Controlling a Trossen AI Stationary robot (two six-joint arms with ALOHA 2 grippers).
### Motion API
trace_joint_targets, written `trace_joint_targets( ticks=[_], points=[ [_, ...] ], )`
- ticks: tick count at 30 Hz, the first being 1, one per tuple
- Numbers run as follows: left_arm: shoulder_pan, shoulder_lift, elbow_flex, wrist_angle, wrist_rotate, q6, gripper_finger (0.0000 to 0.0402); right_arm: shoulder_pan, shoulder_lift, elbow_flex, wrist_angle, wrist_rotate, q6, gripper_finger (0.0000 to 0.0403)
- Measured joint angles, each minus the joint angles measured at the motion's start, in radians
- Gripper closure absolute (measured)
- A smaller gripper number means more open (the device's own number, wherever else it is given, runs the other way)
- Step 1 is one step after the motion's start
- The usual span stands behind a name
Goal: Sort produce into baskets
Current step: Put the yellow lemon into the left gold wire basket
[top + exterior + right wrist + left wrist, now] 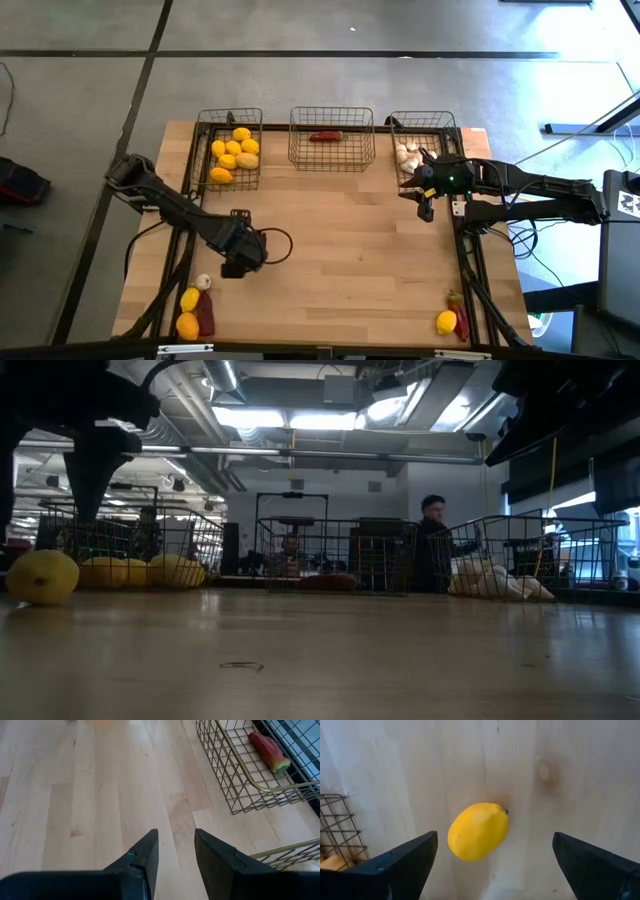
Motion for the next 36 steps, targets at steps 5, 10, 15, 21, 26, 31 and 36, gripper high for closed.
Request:
trace_joint_targets(
  ticks=[5, 10, 15, 21, 26, 31, 36],
  points=[
    [-0.008, 0.033, 0.000, -0.006, 0.000, 0.069, 0.0009, 0.000, 0.000, 0.000, -0.001, 0.000, -0.001, 0.0278],
    [-0.005, 0.090, -0.001, -0.019, -0.018, 0.158, 0.0009, 0.000, 0.000, 0.000, -0.001, 0.002, -0.008, 0.0278],
    [-0.004, 0.158, -0.001, -0.018, -0.019, 0.173, 0.0014, 0.000, 0.000, 0.000, -0.002, 0.002, -0.008, 0.0278],
    [-0.004, 0.230, -0.002, -0.017, -0.021, 0.221, 0.0054, 0.000, 0.000, 0.000, -0.001, 0.002, -0.008, 0.0278],
    [-0.004, 0.259, -0.002, -0.018, -0.078, 0.255, 0.0092, 0.000, 0.000, 0.000, -0.001, 0.002, -0.008, 0.0278],
    [-0.004, 0.260, -0.002, -0.012, -0.082, 0.262, 0.0133, 0.000, 0.000, 0.000, -0.001, 0.003, -0.012, 0.0278],
    [-0.004, 0.260, -0.002, 0.002, -0.076, 0.237, 0.0170, 0.000, 0.000, 0.000, 0.000, 0.003, -0.013, 0.0278]
  ],
)
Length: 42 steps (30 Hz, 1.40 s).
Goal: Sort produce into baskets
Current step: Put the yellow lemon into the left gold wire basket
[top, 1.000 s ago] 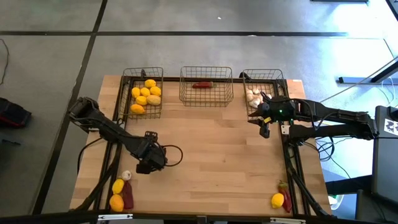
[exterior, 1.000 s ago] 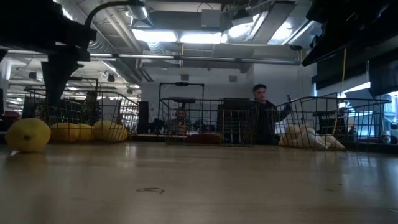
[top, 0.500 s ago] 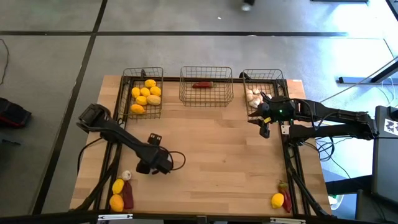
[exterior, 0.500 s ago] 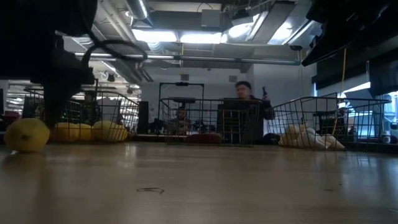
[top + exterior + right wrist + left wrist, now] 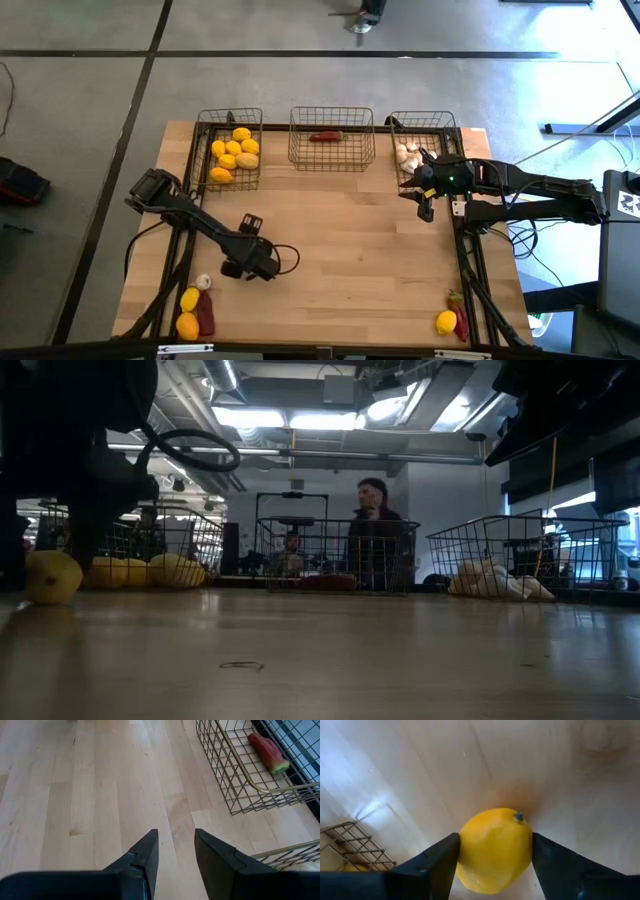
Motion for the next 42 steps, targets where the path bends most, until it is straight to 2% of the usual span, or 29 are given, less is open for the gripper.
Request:
trace_joint_targets(
  ticks=[3, 8, 23, 26, 33, 42],
  points=[
    [0.000, -0.001, 0.000, 0.008, 0.000, -0.003, 0.0185, 0.000, 0.000, 0.000, 0.000, 0.000, 0.002, 0.0278],
    [0.000, -0.001, 0.000, 0.005, 0.001, -0.107, 0.0201, 0.000, 0.000, 0.000, 0.000, 0.000, 0.002, 0.0278],
    [-0.001, -0.044, 0.000, 0.015, -0.046, -0.331, 0.0205, 0.000, 0.000, 0.000, 0.002, 0.001, 0.005, 0.0278],
    [-0.001, -0.077, 0.000, 0.017, -0.051, -0.364, 0.0205, 0.000, 0.000, 0.000, 0.002, 0.001, 0.005, 0.0278],
    [-0.001, -0.191, 0.002, 0.018, -0.135, -0.437, 0.0205, 0.000, 0.000, 0.000, 0.004, 0.001, 0.005, 0.0278],
    [0.000, -0.418, 0.002, 0.035, -0.261, -0.534, 0.0205, 0.000, 0.000, 0.000, 0.003, 0.001, 0.005, 0.0278]
  ],
)
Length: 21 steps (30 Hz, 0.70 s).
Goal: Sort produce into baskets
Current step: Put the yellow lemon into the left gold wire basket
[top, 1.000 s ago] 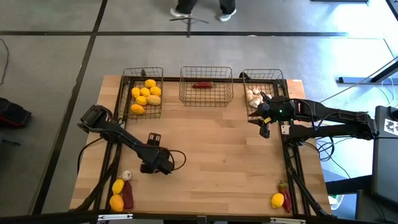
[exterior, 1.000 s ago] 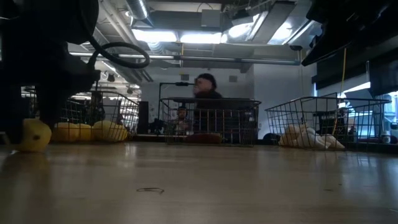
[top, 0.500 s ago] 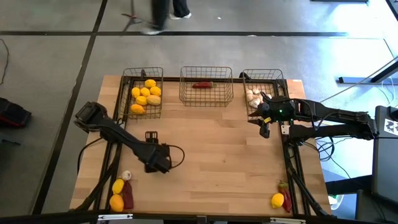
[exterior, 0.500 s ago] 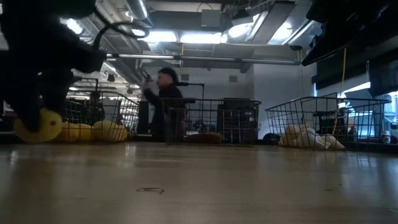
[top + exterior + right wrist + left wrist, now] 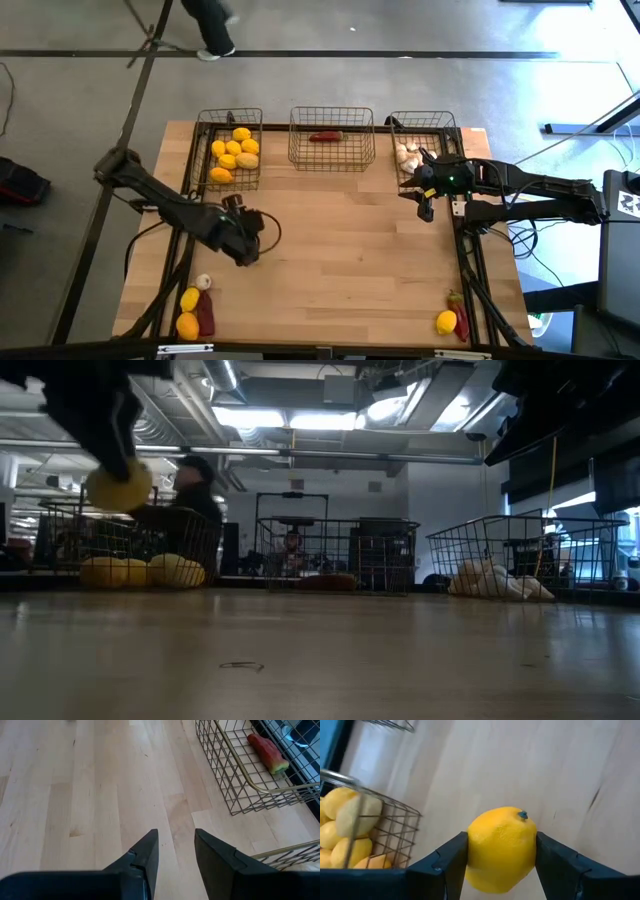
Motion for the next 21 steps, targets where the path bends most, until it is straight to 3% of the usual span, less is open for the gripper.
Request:
trace_joint_targets(
  ticks=[12, 21],
  points=[
    [0.003, -0.262, 0.000, -0.004, -0.170, -0.207, 0.0205, 0.000, 0.000, 0.000, -0.001, 0.000, 0.000, 0.0278],
    [0.101, -0.356, 0.000, -0.015, -0.245, -0.317, 0.0205, 0.000, 0.000, 0.000, -0.003, 0.000, 0.000, 0.0278]
  ],
)
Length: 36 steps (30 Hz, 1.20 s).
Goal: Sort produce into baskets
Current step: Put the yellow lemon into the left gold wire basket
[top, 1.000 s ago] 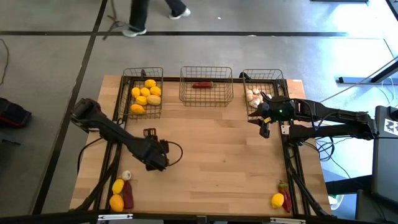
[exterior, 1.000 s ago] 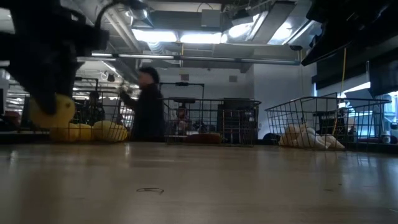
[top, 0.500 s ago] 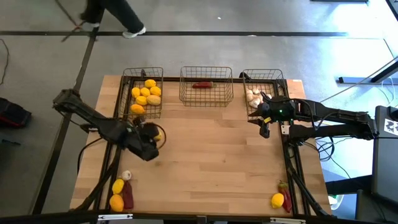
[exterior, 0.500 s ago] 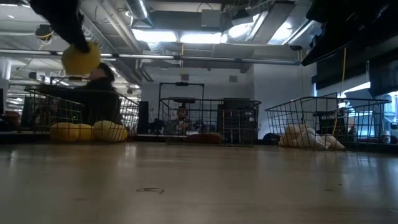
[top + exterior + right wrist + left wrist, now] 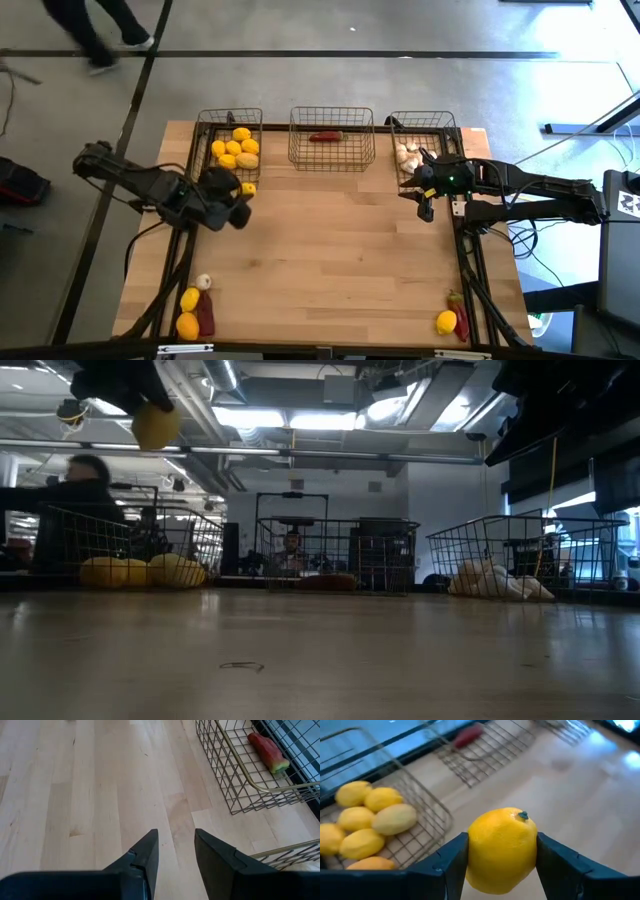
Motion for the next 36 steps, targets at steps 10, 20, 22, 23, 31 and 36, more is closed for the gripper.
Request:
trace_joint_targets(
  ticks=[10, 20, 22, 23, 31, 36],
  points=[
    [0.241, -0.023, 0.000, -0.075, -0.014, -0.018, 0.0205, 0.000, 0.000, 0.000, 0.000, 0.000, -0.004, 0.0278],
    [0.543, -0.023, 0.000, -0.067, -0.012, 0.205, 0.0205, 0.000, 0.000, 0.000, -0.001, 0.000, -0.004, 0.0278],
    [0.599, -0.023, 0.000, -0.067, -0.012, 0.232, 0.0205, 0.000, 0.000, 0.000, -0.001, 0.000, -0.004, 0.0278],
    [0.628, -0.023, 0.000, -0.066, -0.012, 0.248, 0.0205, 0.000, 0.000, 0.000, -0.001, 0.004, -0.004, 0.0278],
    [0.826, 0.010, 0.000, -0.020, 0.041, 0.384, 0.0205, 0.000, 0.000, 0.000, -0.008, 0.071, -0.005, 0.0278],
    [0.933, 0.088, 0.000, 0.013, 0.099, 0.450, 0.0205, 0.000, 0.000, 0.000, -0.007, 0.071, -0.005, 0.0278]
  ],
)
